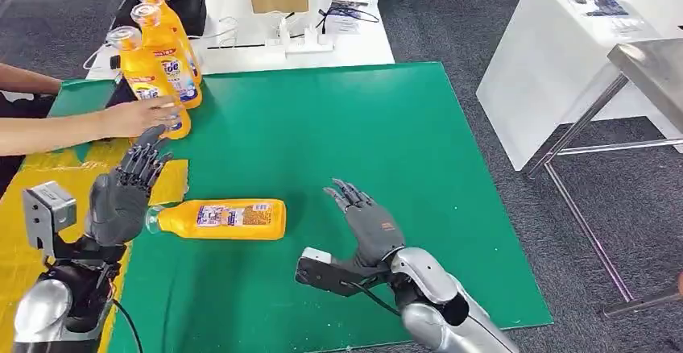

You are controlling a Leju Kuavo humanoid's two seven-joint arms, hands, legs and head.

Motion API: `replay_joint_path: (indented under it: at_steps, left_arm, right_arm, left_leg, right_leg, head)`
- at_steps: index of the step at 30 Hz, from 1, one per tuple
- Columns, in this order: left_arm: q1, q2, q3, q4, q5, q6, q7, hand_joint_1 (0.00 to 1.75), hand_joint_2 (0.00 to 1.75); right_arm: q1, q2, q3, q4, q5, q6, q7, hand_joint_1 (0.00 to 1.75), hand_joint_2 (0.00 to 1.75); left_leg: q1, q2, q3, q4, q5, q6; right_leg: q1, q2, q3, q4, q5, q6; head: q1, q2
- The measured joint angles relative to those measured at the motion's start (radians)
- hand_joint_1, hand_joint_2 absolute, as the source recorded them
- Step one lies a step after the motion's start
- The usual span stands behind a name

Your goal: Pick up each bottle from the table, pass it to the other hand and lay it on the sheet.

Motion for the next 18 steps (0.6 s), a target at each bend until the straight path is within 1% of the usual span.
replay_joint_path:
  at_steps: [18]
  left_arm:
    - [-0.008, 0.000, 0.000, 0.000, 0.001, -0.008, -0.001, 0.00, 0.00]
  right_arm:
    - [0.000, -0.006, -0.003, 0.001, -0.002, 0.016, 0.003, 0.00, 1.75]
  left_leg:
    - [0.000, 0.000, 0.000, 0.000, 0.000, 0.000]
  right_leg:
    - [0.000, 0.000, 0.000, 0.000, 0.000, 0.000]
  head:
    - [0.000, 0.000]
